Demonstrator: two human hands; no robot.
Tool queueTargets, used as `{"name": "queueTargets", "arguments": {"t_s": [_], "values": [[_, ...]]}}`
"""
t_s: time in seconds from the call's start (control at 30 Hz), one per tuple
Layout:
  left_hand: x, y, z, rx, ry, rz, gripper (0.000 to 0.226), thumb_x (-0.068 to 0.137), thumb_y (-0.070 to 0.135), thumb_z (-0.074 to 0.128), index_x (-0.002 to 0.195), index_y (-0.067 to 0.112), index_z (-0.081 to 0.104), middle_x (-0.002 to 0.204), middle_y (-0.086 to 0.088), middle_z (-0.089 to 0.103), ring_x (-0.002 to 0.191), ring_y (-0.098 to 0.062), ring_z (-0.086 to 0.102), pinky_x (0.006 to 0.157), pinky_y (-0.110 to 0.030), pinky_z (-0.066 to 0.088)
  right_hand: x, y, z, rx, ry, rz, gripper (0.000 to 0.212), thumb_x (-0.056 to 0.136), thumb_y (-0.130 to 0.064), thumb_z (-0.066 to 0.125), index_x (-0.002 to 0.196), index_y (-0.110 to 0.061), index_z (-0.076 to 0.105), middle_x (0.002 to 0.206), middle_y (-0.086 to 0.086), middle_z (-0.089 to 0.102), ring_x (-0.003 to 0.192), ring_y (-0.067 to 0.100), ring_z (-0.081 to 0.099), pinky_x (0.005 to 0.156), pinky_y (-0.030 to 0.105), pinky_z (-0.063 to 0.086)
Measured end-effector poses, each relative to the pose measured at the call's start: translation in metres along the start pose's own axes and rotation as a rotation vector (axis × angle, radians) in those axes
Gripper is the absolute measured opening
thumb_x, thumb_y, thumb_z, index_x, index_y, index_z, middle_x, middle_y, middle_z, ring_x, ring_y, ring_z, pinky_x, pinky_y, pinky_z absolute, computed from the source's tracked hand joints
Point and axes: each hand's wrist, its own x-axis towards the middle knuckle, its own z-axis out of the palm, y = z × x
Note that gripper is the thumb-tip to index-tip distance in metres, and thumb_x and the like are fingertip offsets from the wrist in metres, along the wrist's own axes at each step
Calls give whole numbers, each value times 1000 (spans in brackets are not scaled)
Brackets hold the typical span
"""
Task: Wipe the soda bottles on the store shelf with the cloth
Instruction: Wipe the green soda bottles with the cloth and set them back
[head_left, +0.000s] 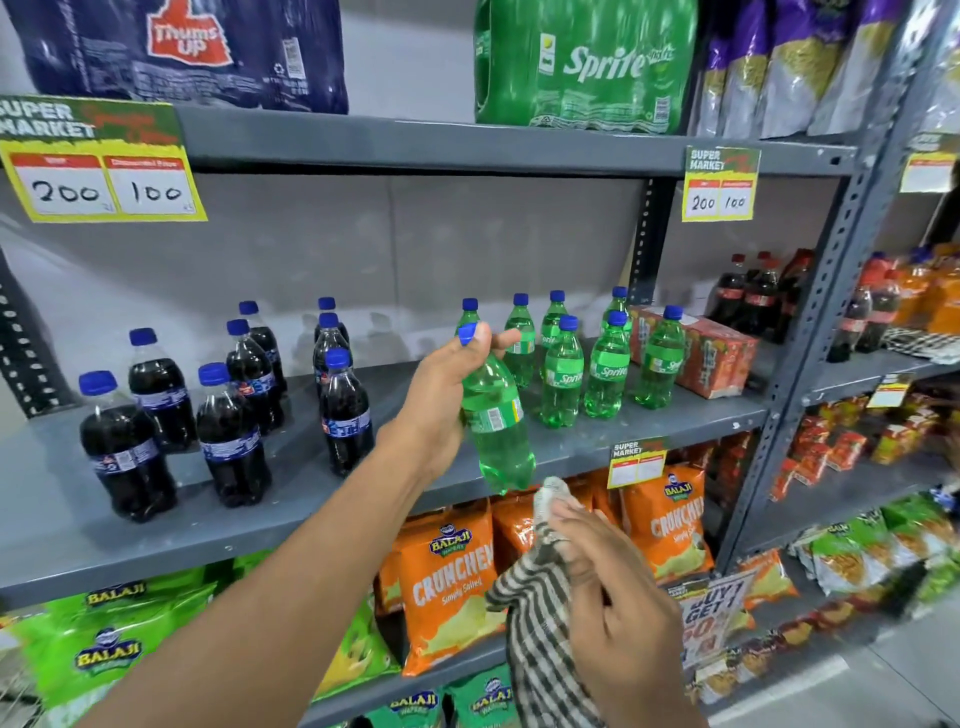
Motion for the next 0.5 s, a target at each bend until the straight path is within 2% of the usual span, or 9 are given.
{"name": "queueTargets", "arguments": {"t_s": [0.1,0.17,0.23,0.27,0.4,0.5], "values": [[23,-10,-8,245,34,-18,27,98,45,58,98,25,75,108,21,76,102,1,67,91,-32,48,1,5,-8,65,22,78,31,98,-16,57,125,-13,70,132,-10,69,128,10,64,101,40,56],[38,-21,-12,360,43,-45,23,96,49,59,96,32,73,102,21,76,110,-6,66,98,-40,49,2,4,-9,88,21,91,30,98,-17,58,125,-16,70,131,-10,70,127,10,65,101,37,57],[53,-35,-14,421,44,-71,24,91,57,58,97,36,70,115,4,72,127,-27,58,109,-52,42,3,3,-10,93,19,92,29,98,-20,59,125,-20,69,130,-13,70,125,9,66,100,35,57],[60,-40,-15,439,37,-84,28,90,60,56,100,38,68,122,-2,69,130,-31,54,111,-54,39,2,4,-10,93,21,91,28,98,-21,59,124,-23,69,130,-17,70,124,8,67,100,34,57],[83,-60,-16,473,54,-150,52,94,62,51,132,28,58,146,-3,54,137,-26,45,115,-53,30,1,14,-14,55,46,104,29,99,-24,60,124,-30,72,130,-24,69,122,6,68,99,24,56],[96,-67,-12,465,106,-166,46,100,55,49,136,25,55,145,0,54,133,-21,47,106,-39,34,1,24,-17,43,82,116,26,98,-24,61,119,-29,75,126,-22,72,119,6,69,97,18,54]]}}
